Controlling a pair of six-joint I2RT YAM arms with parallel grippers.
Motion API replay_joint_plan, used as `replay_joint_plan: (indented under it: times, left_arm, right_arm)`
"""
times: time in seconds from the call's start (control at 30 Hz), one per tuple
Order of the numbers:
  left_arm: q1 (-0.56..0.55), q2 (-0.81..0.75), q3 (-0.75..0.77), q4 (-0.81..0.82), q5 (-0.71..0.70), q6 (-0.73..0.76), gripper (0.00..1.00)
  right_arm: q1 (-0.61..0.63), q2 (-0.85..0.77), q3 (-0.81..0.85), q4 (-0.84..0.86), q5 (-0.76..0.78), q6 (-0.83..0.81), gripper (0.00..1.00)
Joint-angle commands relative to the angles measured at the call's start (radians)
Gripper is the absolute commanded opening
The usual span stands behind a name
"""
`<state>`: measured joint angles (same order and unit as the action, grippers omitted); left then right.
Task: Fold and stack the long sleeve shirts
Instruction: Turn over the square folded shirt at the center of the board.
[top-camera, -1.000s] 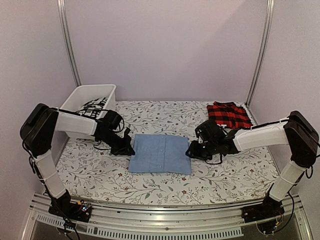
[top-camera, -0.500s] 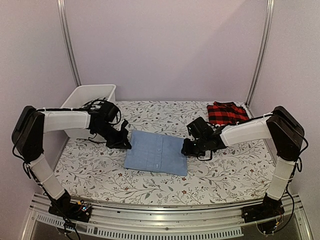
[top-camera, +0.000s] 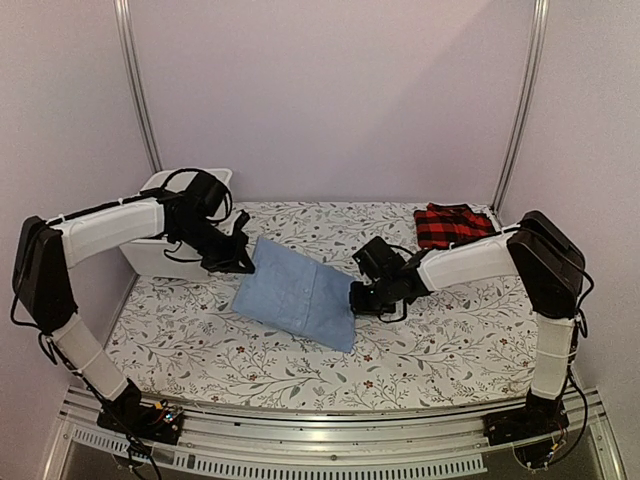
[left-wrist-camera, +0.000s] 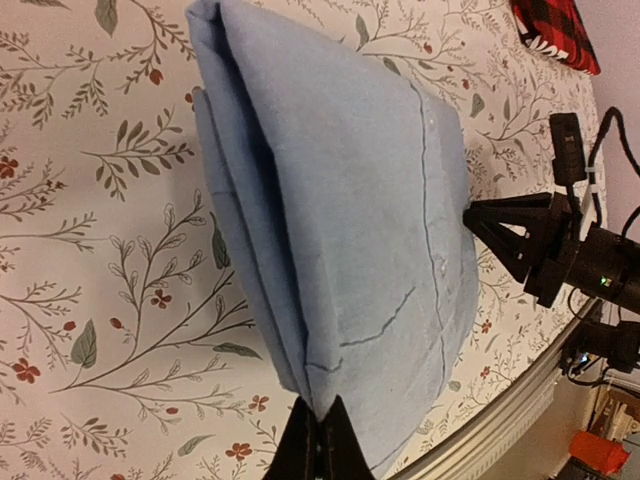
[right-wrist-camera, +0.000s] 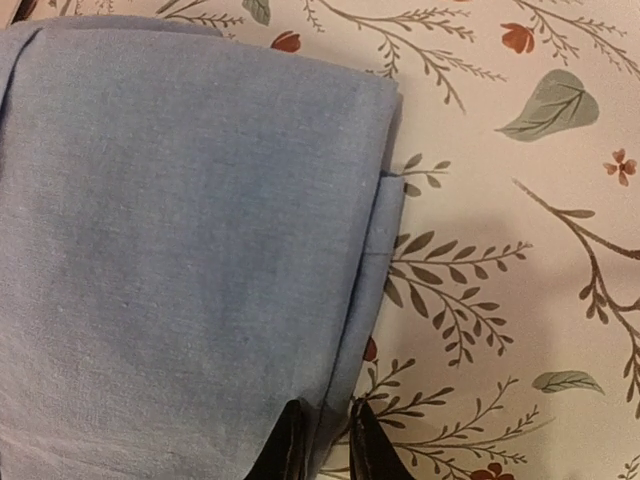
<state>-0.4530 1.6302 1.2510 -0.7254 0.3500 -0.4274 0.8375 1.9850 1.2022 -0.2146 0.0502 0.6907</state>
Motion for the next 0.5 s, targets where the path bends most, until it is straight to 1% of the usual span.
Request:
replay_joint_plan:
  times: [0.0,0.1,0.13,0.23,0.37,0.47]
  left_arm:
    - [0.018,-0.062,0.083,-0.077,-0.027,0.056,0.00]
    - [0.026,-0.067,0.138,-0.110,-0.025,0.079,0.00]
    - [0.028,-0.066,0.166,-0.120,-0.023,0.087,0.00]
    - [0.032,-0.056,0.238,-0.149,-0.005,0.098,0.00]
    - [0.033,-0.038,0.318,-0.164,0.027,0.109,0.00]
    - [0.038,-0.014,0.358,-0.169,0.023,0.121,0.00]
  right_arm:
    - [0.026,0.062,0.080,-0.024,-0.018,-0.011,0.15]
    - [0.045,0.123,0.163,-0.014,-0.039,-0.014,0.15]
    - [0.050,0.141,0.199,-0.001,-0.069,-0.011,0.15]
    - [0.054,0.219,0.268,0.087,-0.143,0.006,0.15]
    - [0.062,0.335,0.406,0.230,-0.264,0.062,0.15]
    - [0.069,0.424,0.498,0.301,-0.312,0.115,0.15]
